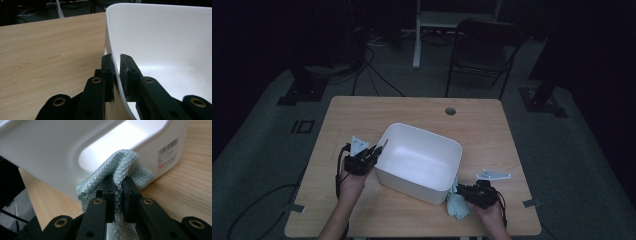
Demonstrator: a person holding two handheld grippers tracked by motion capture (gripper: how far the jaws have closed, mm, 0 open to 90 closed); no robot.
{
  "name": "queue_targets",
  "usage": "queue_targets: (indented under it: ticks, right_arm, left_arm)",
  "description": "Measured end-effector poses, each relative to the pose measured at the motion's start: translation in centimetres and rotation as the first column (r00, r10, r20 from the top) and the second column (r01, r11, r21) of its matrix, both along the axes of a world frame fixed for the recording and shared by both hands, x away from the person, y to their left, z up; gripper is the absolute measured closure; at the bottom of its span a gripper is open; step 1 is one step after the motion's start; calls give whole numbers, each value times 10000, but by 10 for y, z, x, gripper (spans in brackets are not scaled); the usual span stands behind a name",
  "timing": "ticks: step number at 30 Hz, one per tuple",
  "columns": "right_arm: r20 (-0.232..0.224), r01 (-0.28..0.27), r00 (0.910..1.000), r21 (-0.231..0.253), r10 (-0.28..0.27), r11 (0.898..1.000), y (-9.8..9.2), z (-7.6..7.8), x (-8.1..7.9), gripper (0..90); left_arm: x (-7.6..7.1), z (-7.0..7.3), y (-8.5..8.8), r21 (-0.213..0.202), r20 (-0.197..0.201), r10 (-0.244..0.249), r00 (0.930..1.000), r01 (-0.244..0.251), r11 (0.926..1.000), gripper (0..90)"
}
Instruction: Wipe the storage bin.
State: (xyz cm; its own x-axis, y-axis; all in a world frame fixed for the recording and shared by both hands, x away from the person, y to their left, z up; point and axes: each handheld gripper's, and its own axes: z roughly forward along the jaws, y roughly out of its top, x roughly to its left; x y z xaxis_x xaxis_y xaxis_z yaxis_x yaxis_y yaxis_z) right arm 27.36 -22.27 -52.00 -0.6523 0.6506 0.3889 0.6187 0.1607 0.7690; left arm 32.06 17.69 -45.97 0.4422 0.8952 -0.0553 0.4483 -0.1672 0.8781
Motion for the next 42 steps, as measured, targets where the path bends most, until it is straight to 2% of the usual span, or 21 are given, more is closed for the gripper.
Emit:
queue_targets:
  ticks: [2, 5, 6, 7, 8, 13, 17, 18, 22, 24, 27, 29, 33, 37, 42]
  right_arm:
    - [-27, 49, 10000, -80, -49, 10000, 2, -4, 0, 828]
    - [-457, 94, 9989, -323, -109, 9994, 4, -16, 5, 827]
    - [-615, 99, 9980, -243, -113, 9997, 4, -19, 6, 827]
    - [-653, 94, 9978, -293, -113, 9995, 4, -18, 6, 827]
    - [-622, 66, 9980, -355, -88, 9993, 4, -16, 5, 827]
    - [-63, 22, 10000, 365, -19, 9993, 3, 4, -14, 827]
    - [203, 22, 9998, 112, -24, 9999, 7, 3, -19, 828]
    - [138, 60, 9999, 56, -61, 10000, 8, 0, -18, 829]
    - [-589, 99, 9982, -428, -124, 9990, 10, -20, -8, 828]
    - [-744, 70, 9972, -357, -96, 9993, 9, -22, -6, 828]
    - [-724, 24, 9974, -376, -51, 9993, 9, -18, -8, 827]
    - [-583, -30, 9983, -116, 24, 9999, 7, -11, -13, 827]
    - [144, -80, 9999, 553, 72, 9984, 2, 16, -24, 827]
    - [856, -99, 9963, 1104, 4, 9938, -2, 39, -29, 827]
    - [1162, -74, 9932, 1337, -83, 9910, -2, 47, -29, 826]
  left_arm:
    - [-1, 0, 0, 8, 22, 50, 10000, -50, 10000, 821]
    - [0, 0, 0, 58, 10, 76, 10000, -76, 10000, 820]
    - [0, 0, 0, 86, 13, 83, 10000, -84, 9999, 820]
    - [0, 0, -1, 87, 1, 81, 10000, -81, 9999, 820]
    - [0, 0, -1, 113, -1, 87, 10000, -87, 9999, 820]
    - [0, 0, 0, 66, -9, 22, 10000, -22, 10000, 817]
    - [-1, 0, -1, 118, -4, 35, 10000, -35, 9999, 820]
    - [-1, 1, -1, 186, -2, -1, 10000, 1, 9998, 820]
    - [0, 1, -1, 241, -6, -20, 10000, 20, 9997, 818]
    - [0, 1, -1, 254, -17, 8, 10000, -8, 9997, 817]
    - [0, 1, -1, 238, -21, 12, 10000, -11, 9997, 815]
    - [1, 1, -2, 258, -6, 10, 10000, -10, 9997, 815]
    - [1, 1, -2, 256, -20, -9, 10000, 10, 9997, 814]
    - [1, 1, -1, 261, -30, -59, 10000, 60, 9996, 812]
    - [1, 1, -1, 273, -61, -88, 9999, 90, 9996, 810]
